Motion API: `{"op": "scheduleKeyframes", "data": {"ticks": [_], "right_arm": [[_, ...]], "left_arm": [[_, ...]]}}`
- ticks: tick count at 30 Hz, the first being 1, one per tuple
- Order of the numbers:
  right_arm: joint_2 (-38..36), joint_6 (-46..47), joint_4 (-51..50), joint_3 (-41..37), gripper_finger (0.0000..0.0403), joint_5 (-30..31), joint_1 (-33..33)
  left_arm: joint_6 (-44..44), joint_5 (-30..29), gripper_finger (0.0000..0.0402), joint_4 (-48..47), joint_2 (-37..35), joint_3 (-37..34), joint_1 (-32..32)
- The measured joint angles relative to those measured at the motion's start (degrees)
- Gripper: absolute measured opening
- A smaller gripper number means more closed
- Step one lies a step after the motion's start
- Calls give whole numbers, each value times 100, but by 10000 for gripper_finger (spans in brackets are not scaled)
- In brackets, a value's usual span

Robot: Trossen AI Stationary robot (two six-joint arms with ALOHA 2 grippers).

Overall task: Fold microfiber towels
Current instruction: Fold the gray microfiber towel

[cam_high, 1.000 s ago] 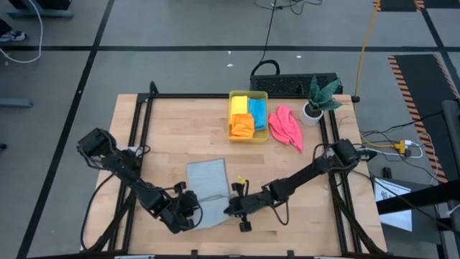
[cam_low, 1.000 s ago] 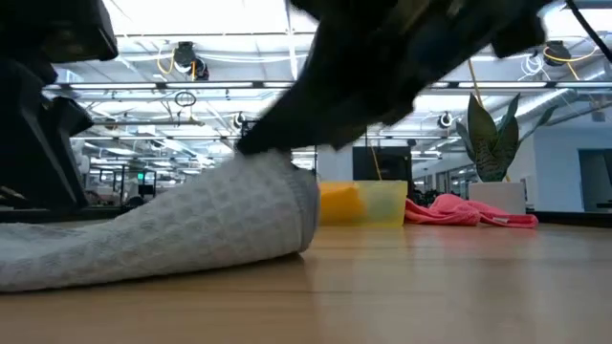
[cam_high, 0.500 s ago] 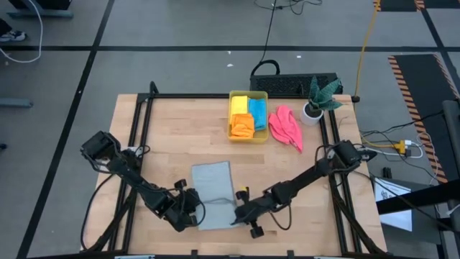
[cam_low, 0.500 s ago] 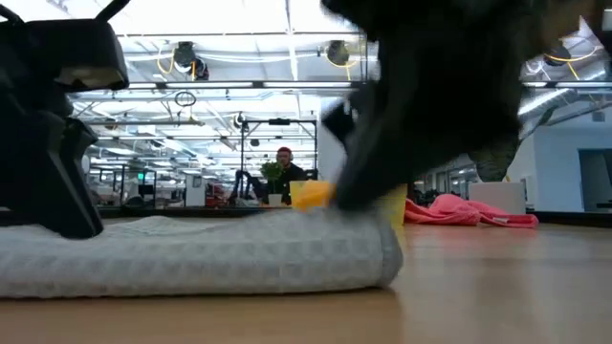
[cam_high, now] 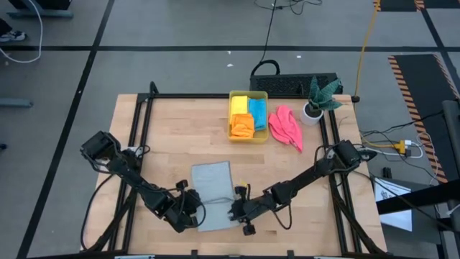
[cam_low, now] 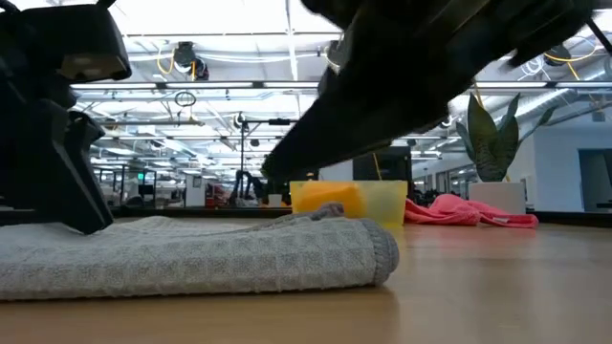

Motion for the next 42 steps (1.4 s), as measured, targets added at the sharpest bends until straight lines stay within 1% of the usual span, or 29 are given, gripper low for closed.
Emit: {"op": "scheduleKeyframes", "data": {"ticks": [2, 4, 6, 10, 12, 13, 17, 21, 23, 25, 27, 30, 33, 36, 38, 42], "right_arm": [[41, 135, -136, 4, 67, 485, -42], [131, 308, -202, 13, 67, 772, -112], [253, 495, -237, 9, 64, 895, -200], [392, 605, -509, 11, 49, 914, -321], [377, 562, -775, 20, 41, 1087, -337], [355, 542, -897, 20, 37, 1268, -333], [212, -35, -1303, 6, 26, 1771, -326], [11, -639, -1205, 2, 24, 1822, -346], [-133, -715, -1001, 10, 29, 1806, -340], [-251, -795, -973, 11, 41, 1682, -284], [-312, -729, -948, 11, 58, 1393, -194], [-324, -626, -805, 11, 98, 823, -32], [-173, -643, -548, 13, 145, 581, 112], [64, -1125, -384, 4, 185, 588, 251], [204, -1500, -173, 4, 201, 593, 316], [479, -1960, 298, 9, 207, 589, 306]], "left_arm": [[4, -4, 93, -27, 0, 0, 0], [13, -118, 93, -52, 0, 0, -2], [-2, -207, 93, -46, 0, 0, 0], [153, -205, 93, 33, 0, 0, -7], [277, -193, 93, 29, 0, 0, -34], [325, -201, 93, 52, 0, 0, -46], [608, -354, 93, 436, 0, 0, -81], [823, -549, 93, 788, -2, 0, -81], [837, -684, 93, 868, -2, 0, -81], [948, -722, 93, 1009, -2, 0, -81], [1113, -721, 93, 1144, -2, 0, -69], [1352, -719, 93, 1342, 70, 4, -26], [1482, -651, 93, 1411, 190, 4, 65], [1432, -550, 93, 1414, 385, 4, 178], [1405, -543, 93, 1434, 497, 2, 260], [1328, -303, 93, 1455, 625, 4, 389]]}}
